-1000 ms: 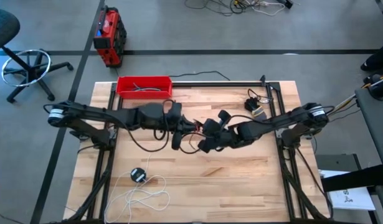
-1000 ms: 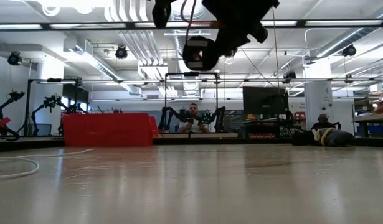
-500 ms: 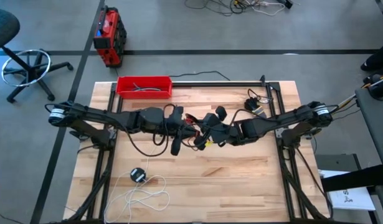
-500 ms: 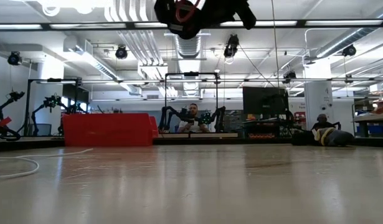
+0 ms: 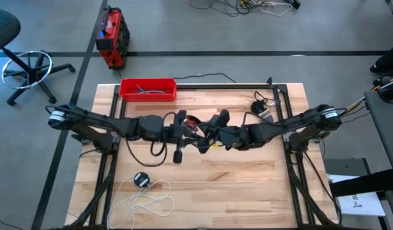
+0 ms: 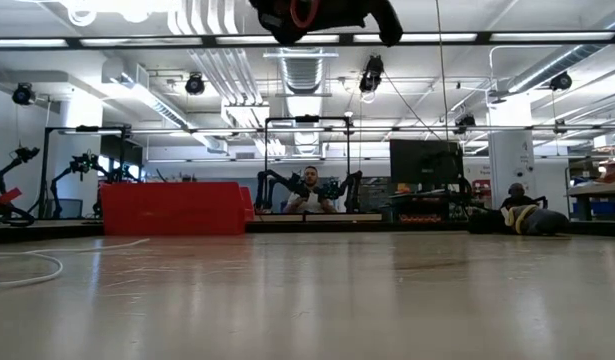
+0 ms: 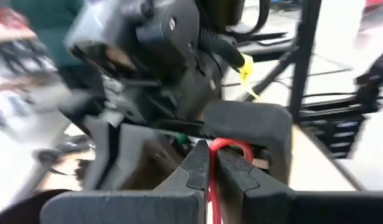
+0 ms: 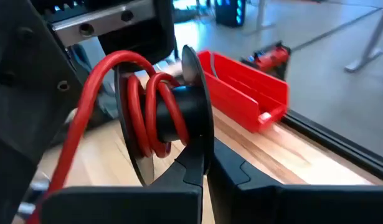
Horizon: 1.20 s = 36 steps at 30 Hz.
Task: Coil cords
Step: Coil the red wire onto the black spool
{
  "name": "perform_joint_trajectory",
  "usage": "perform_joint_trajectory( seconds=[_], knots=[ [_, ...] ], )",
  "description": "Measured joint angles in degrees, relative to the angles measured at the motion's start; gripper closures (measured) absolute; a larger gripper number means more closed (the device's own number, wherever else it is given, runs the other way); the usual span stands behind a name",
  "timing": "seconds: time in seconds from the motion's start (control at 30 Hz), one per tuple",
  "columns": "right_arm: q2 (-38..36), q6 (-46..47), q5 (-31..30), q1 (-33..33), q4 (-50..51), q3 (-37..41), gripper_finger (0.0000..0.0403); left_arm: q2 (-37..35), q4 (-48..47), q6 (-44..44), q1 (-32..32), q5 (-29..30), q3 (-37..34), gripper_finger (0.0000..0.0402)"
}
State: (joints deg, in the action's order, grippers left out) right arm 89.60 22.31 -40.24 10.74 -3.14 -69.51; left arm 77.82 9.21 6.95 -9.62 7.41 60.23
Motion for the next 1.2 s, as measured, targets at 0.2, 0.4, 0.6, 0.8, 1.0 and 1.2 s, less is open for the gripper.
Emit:
perform_joint_trajectory(
  seconds=[0.2, 0.4, 0.6, 0.8, 1.0, 1.2],
  knots=[
    [0.5, -5.4, 1.6, 0.0, -21.3, 9.0, 0.0403, -1.0, -0.2, 7.5, -3.5, 6.7, -0.1, 0.0398],
    [2.5, -10.0, 6.2, 0.0, -34.9, 14.3, 0.0403, -1.1, -0.4, 9.0, -3.5, 7.0, -0.1, 0.0398],
    [3.0, -11.7, 7.1, 0.0, -36.2, 13.8, 0.0403, -1.0, -1.9, 9.1, -3.6, 6.6, -0.1, 0.0385],
    [2.2, -15.7, 5.8, 0.0, -36.1, 11.8, 0.0403, -1.1, -5.5, 8.7, -4.3, 7.2, 0.0, 0.0377],
    [1.8, -17.0, 5.2, 0.0, -36.5, 11.0, 0.0403, -1.1, -7.7, 8.7, -6.1, 12.5, 0.0, 0.0377],
    [1.6, -16.3, 5.6, -0.1, -36.8, 10.8, 0.0403, -1.0, -8.2, 8.6, -6.6, 16.3, 0.0, 0.0361]
  ],
)
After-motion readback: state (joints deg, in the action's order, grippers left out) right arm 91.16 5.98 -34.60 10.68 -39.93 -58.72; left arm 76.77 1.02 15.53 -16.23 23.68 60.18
